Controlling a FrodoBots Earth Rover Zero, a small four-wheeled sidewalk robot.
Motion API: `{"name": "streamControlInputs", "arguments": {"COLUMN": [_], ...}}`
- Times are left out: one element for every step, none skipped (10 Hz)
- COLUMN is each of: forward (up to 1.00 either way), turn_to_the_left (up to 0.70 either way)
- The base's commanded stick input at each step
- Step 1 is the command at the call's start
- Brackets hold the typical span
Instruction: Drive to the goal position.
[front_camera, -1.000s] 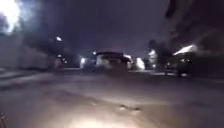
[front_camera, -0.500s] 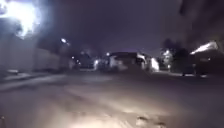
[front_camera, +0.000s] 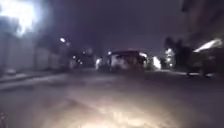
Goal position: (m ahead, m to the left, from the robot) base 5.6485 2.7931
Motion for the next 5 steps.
{"name": "streamControlInputs", "arguments": {"forward": [0.7,0.7,0.7,0.7,0.7], "turn_to_the_left": [0.0,0.0,0.0,0.0,0.0]}}
